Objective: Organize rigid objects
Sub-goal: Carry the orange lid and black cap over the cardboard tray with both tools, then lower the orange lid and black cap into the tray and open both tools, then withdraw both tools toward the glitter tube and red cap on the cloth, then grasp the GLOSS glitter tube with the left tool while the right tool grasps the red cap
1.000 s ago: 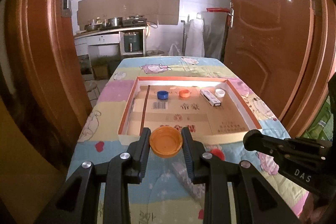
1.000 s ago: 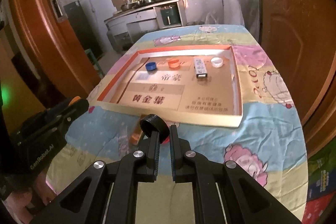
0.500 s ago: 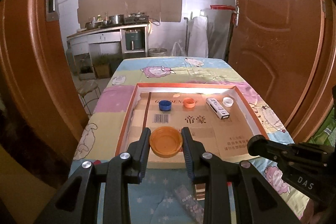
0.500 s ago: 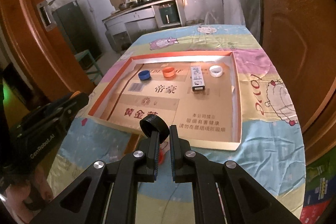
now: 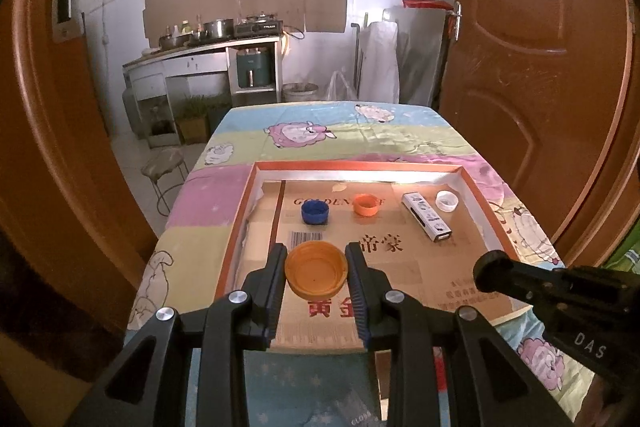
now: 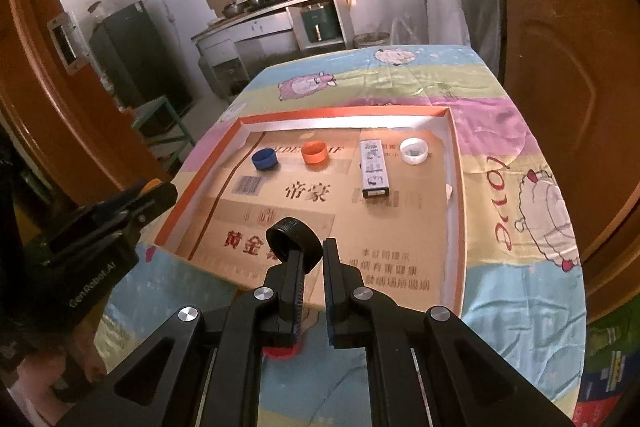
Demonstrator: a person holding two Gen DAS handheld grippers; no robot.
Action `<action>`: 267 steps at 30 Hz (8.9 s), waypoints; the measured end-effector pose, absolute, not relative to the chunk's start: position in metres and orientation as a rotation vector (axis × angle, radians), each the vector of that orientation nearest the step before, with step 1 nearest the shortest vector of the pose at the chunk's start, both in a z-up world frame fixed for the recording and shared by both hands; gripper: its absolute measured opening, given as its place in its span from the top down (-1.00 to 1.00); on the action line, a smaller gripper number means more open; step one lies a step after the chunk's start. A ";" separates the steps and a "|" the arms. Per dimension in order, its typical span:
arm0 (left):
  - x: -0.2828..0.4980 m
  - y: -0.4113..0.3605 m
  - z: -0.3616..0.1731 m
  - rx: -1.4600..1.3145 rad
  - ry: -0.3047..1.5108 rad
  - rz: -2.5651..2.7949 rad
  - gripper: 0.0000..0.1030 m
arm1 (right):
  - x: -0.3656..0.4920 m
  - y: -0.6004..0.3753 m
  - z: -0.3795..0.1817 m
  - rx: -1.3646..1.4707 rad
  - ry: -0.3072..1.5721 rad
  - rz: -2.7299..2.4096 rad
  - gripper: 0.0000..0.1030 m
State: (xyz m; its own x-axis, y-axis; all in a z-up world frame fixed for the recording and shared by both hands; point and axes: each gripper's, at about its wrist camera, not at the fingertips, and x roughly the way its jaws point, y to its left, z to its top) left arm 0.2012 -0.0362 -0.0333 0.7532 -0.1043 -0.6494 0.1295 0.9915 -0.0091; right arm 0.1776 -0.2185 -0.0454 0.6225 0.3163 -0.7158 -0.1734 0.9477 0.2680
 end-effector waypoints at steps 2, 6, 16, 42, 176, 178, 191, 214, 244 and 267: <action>0.207 -0.036 -0.035 0.037 0.713 -0.126 0.41 | 0.184 -0.218 -0.045 0.180 0.857 0.285 0.83; 0.217 -0.037 -0.039 0.035 0.723 -0.121 0.41 | 0.193 -0.218 -0.046 0.176 0.861 0.288 0.83; 0.239 -0.036 -0.048 0.029 0.747 -0.102 0.41 | 0.222 -0.212 -0.054 0.166 0.892 0.308 0.83; 0.286 -0.033 -0.080 0.051 0.828 -0.076 0.41 | 0.281 -0.181 -0.083 0.118 0.979 0.344 0.83; 0.154 -0.015 -0.042 -0.013 0.788 -0.133 0.25 | 0.137 -0.203 -0.048 0.139 0.889 0.220 -0.24; 0.150 -0.015 -0.041 -0.012 0.784 -0.133 0.25 | 0.132 -0.203 -0.047 0.139 0.886 0.219 -0.24; 0.118 -0.027 -0.055 -0.010 0.797 -0.169 0.25 | 0.101 -0.200 -0.051 0.150 0.886 0.223 -0.24; 0.108 -0.054 -0.108 -0.056 0.871 -0.167 0.25 | 0.091 -0.212 -0.072 0.173 0.923 0.224 -0.24; 0.109 -0.043 -0.117 0.016 0.873 -0.217 0.60 | 0.101 -0.198 -0.092 0.159 0.956 0.263 -0.24; 0.113 -0.010 -0.105 -0.020 0.819 -0.182 0.60 | 0.133 -0.180 -0.111 0.171 0.978 0.276 0.41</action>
